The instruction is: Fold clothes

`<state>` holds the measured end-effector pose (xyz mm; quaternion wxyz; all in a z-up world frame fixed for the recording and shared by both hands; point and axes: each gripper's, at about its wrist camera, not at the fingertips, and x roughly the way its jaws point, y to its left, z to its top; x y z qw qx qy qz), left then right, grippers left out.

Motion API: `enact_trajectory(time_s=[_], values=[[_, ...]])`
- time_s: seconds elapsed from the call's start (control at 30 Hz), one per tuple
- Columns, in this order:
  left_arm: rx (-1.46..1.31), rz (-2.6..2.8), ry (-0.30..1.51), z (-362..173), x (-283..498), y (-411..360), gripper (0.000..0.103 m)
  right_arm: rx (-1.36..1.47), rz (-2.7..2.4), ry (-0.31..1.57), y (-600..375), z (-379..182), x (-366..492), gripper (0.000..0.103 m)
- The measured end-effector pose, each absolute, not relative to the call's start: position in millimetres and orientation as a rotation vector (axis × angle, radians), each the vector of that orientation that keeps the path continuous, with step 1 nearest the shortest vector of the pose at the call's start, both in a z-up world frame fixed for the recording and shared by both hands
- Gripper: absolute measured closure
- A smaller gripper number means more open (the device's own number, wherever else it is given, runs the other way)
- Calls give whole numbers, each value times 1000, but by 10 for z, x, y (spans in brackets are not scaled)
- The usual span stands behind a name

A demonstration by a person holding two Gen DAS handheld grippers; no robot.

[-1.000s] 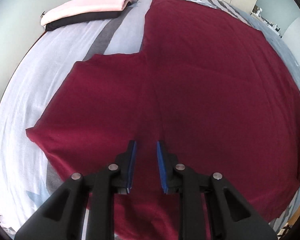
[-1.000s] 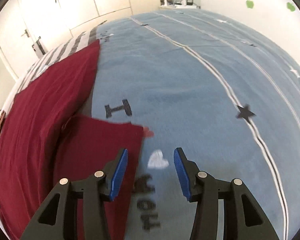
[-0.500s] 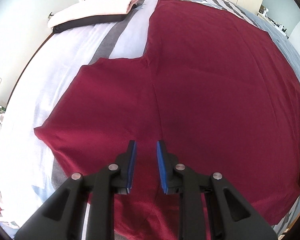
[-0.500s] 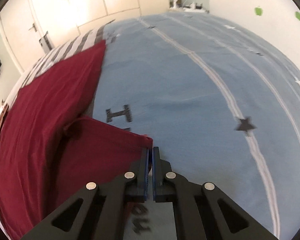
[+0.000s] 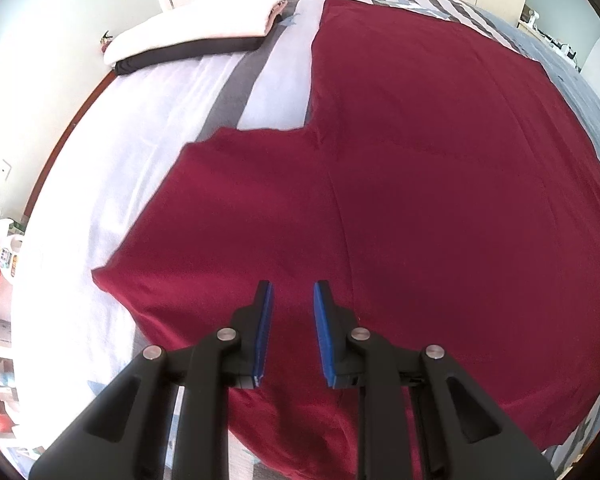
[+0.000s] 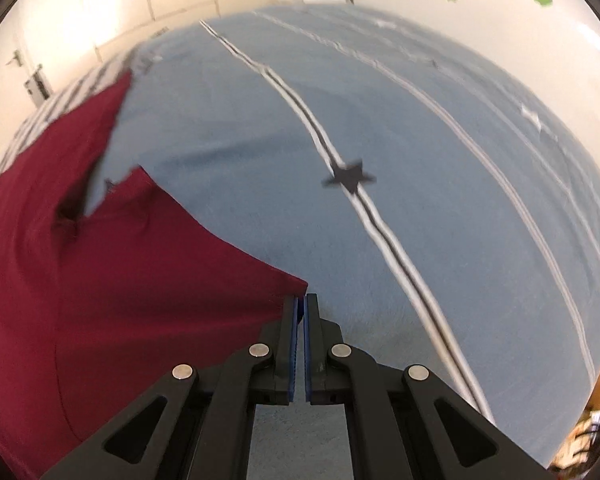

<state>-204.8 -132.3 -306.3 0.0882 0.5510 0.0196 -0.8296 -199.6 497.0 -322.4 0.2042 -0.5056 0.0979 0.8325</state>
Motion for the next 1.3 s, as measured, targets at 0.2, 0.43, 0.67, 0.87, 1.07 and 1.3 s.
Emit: enact_trajectory(time_s=[0.2, 0.43, 0.67, 0.87, 1.07, 1.3], values=[[1616, -2492, 94, -3024, -2083, -1359, 85, -1247, 2455, 355, 4913, -2828, -2143, 77], [1605, -2528, 116, -3038, -2233, -1297, 85, -1394, 2666, 241, 4397, -3026, -2848, 66], [1607, -2539, 93, -3076, -2291, -1296, 85, -1492, 2648, 255, 4299, -3340, -3256, 73], [1575, -2508, 122, -3035, -2234, -1362, 85, -1474, 2617, 230, 4318, -3390, -3476, 102], [1554, -2483, 138, -2991, -2224, -1447, 85, -1461, 2571, 227, 4441, -3405, -3594, 103], [1499, -2503, 146, -2896, -2414, -1526, 85, -1481, 2622, 308, 4547, -3256, -3501, 98]])
